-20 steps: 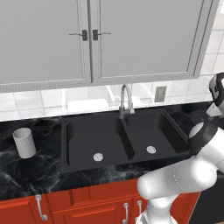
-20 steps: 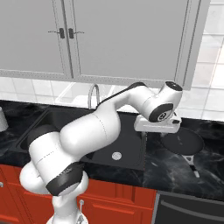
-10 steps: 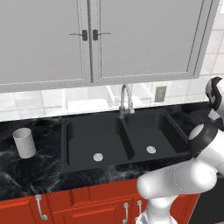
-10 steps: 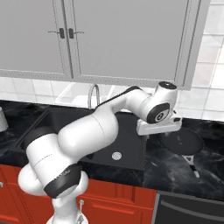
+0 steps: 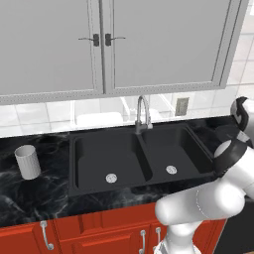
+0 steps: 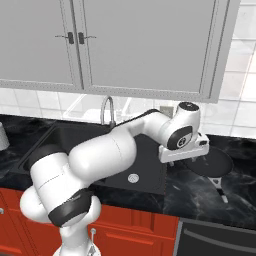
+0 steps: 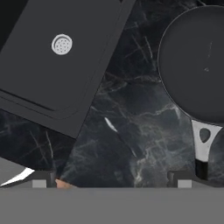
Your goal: Place the pan in the left basin and the glass cup in the right basin of the sink.
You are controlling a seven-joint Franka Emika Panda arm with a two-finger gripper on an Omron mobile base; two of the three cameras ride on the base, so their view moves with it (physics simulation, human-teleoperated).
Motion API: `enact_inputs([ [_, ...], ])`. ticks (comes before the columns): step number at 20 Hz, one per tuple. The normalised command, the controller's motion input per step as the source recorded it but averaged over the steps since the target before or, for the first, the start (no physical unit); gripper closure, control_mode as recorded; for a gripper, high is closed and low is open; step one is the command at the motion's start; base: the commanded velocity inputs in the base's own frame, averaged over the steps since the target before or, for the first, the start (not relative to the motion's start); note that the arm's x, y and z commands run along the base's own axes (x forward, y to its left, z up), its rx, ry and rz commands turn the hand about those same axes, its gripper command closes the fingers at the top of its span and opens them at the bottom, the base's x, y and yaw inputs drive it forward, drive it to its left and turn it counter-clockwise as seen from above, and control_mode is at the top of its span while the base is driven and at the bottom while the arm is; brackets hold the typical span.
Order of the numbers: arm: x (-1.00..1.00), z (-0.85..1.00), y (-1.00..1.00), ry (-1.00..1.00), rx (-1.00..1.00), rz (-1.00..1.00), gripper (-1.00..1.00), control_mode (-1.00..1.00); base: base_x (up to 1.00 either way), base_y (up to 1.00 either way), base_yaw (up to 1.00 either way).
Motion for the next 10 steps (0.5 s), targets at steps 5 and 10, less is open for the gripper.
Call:
enact_inputs([
  [5,0.0,-0.24,-0.08,0.0,-0.03,0.0,-1.0,-1.0,0.0,0.0,0.0],
  [10,0.0,-0.14,-0.16,0.0,-0.03,0.0,-1.0,-1.0,0.0,0.0,0.0],
])
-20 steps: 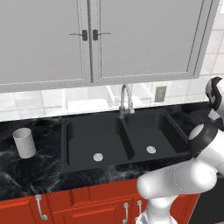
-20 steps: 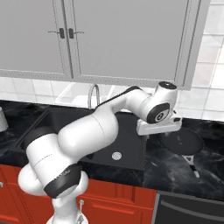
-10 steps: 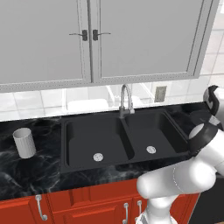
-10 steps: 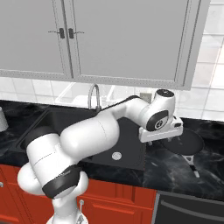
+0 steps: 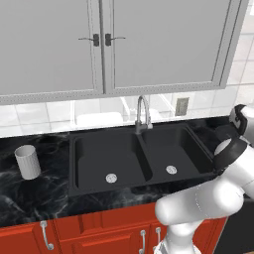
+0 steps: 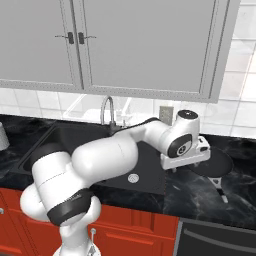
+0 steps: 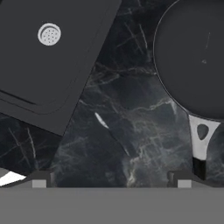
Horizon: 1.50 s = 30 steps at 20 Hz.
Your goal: Place the pan in the left basin and the glass cup in the right basin of the sink.
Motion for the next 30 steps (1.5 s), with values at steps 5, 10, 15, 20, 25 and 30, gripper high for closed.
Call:
enact_inputs([
  [5,0.0,-0.1,-0.18,0.0,-0.05,0.0,-1.0,-1.0,0.0,0.0,0.0],
  [10,0.0,0.0,-0.26,0.0,-0.05,-0.07,-1.0,-1.0,0.0,0.0,0.0],
  [15,0.0,-0.06,-0.28,0.0,-0.01,-0.06,-1.0,-1.0,0.0,0.0,0.0],
  [20,0.01,-0.15,-0.27,0.0,0.0,-0.05,-1.0,-1.0,0.0,0.0,0.0],
  [25,0.0,-0.23,-0.23,0.0,0.0,-0.03,-1.0,-1.0,0.0,0.0,0.0],
  [30,0.01,-0.21,-0.23,0.0,0.0,-0.01,-1.0,-1.0,0.0,0.0,0.0],
])
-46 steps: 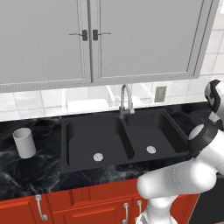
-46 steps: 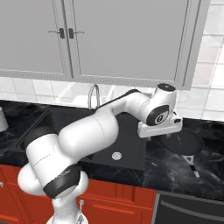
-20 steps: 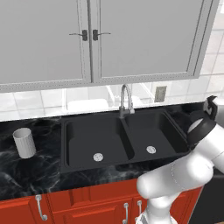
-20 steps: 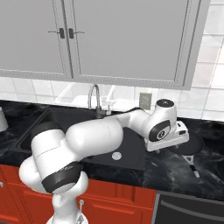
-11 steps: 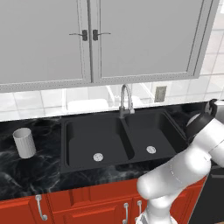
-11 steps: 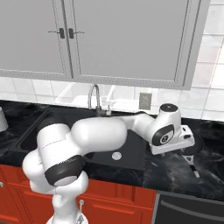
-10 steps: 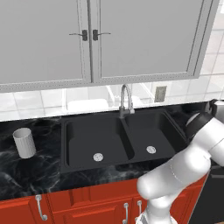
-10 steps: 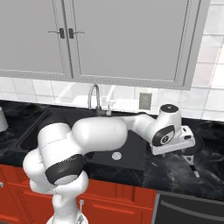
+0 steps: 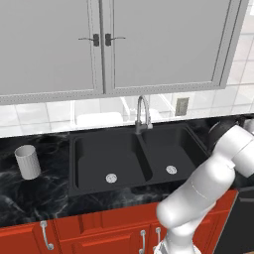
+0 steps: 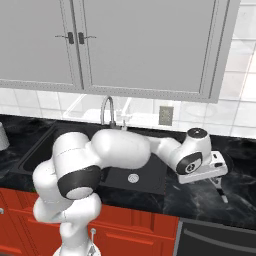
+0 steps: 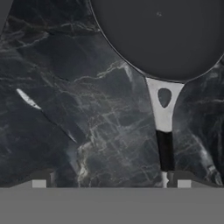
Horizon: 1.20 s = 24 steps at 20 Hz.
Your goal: Place the pan in the left basin and the glass cup in the right basin of the sink.
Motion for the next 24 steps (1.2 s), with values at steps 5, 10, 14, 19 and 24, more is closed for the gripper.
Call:
enact_inputs([
  [5,0.08,-0.12,-0.23,0.0,0.0,0.0,-1.0,-1.0,0.0,0.0,0.0],
  [10,0.08,-0.01,-0.24,0.0,0.0,0.0,-1.0,-1.0,0.0,0.0,0.0],
  [14,0.14,0.0,-0.29,0.0,0.0,0.0,-1.0,-1.0,0.0,0.0,0.0],
  [19,0.21,-0.04,-0.31,0.0,0.03,0.0,-1.0,-1.0,0.0,0.0,0.0],
  [24,0.24,-0.18,-0.2,0.0,0.08,0.0,-1.0,-1.0,0.0,0.0,0.0],
])
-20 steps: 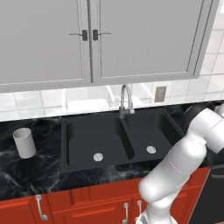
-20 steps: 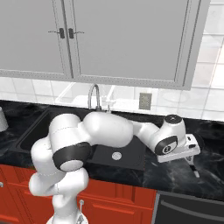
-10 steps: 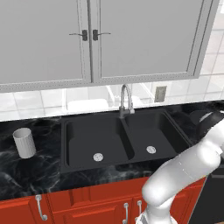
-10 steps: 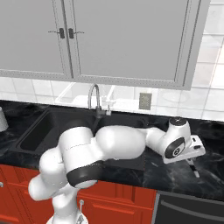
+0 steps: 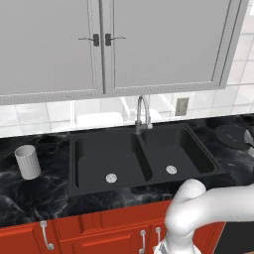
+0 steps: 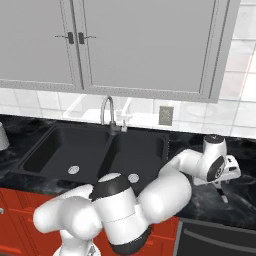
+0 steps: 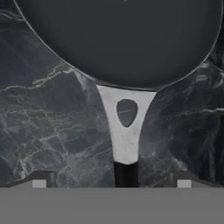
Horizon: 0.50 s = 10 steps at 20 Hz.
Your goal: Place the pan in the left basin and the glass cup in the right basin of the sink.
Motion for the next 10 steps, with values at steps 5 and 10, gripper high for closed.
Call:
enact_inputs([
  [5,0.2,-0.35,-0.05,0.0,0.12,0.0,-1.0,-1.0,0.0,0.0,0.0],
  [10,0.18,-0.37,-0.01,0.0,0.11,0.0,-1.0,-1.0,0.0,0.0,0.0],
])
